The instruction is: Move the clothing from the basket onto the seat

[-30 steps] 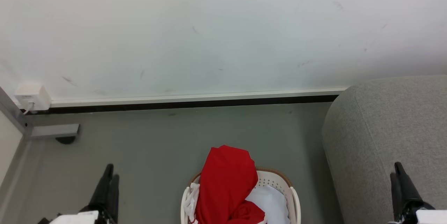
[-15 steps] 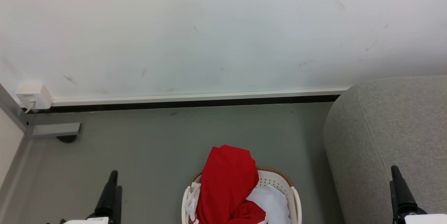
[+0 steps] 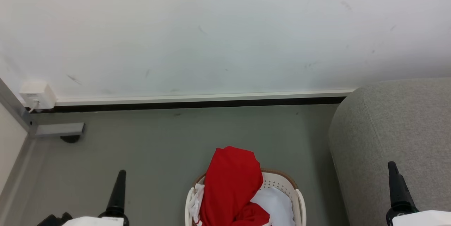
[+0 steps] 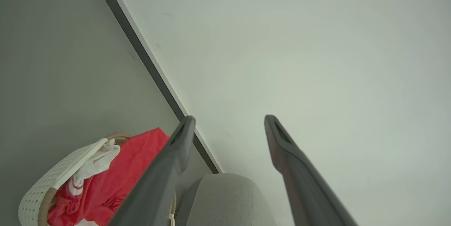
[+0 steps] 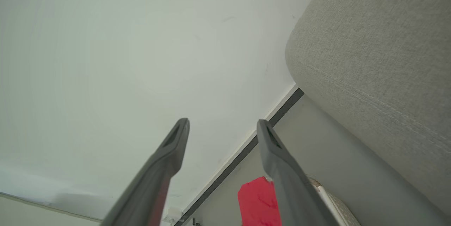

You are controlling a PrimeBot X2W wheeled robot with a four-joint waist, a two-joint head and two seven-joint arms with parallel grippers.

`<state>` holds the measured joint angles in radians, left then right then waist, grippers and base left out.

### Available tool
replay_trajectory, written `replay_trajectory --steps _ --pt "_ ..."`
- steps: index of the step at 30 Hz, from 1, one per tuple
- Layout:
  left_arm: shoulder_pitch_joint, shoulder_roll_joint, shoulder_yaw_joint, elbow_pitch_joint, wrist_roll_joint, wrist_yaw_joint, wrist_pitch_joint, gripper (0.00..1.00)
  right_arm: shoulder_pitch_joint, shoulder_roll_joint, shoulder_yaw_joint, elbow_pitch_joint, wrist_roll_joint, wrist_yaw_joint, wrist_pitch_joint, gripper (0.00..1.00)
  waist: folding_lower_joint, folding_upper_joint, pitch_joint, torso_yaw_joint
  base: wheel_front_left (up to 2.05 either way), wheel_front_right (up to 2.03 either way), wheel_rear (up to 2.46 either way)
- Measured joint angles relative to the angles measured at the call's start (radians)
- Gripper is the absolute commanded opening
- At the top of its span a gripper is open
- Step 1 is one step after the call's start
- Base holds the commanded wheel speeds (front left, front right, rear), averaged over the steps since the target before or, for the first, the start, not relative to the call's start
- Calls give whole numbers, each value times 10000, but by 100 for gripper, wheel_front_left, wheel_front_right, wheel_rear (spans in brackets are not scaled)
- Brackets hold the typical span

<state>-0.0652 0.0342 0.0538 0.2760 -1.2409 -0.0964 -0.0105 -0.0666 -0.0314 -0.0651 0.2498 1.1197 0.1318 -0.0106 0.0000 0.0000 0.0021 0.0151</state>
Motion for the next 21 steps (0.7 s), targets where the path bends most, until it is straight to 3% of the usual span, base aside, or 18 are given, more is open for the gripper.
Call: replay_trajectory --steps 21 --pt "3 25 -293 -142 3611 92 -715 100 -43 -56 343 -90 -3432 0 -715 100 0 0 31 48 0 0 0"
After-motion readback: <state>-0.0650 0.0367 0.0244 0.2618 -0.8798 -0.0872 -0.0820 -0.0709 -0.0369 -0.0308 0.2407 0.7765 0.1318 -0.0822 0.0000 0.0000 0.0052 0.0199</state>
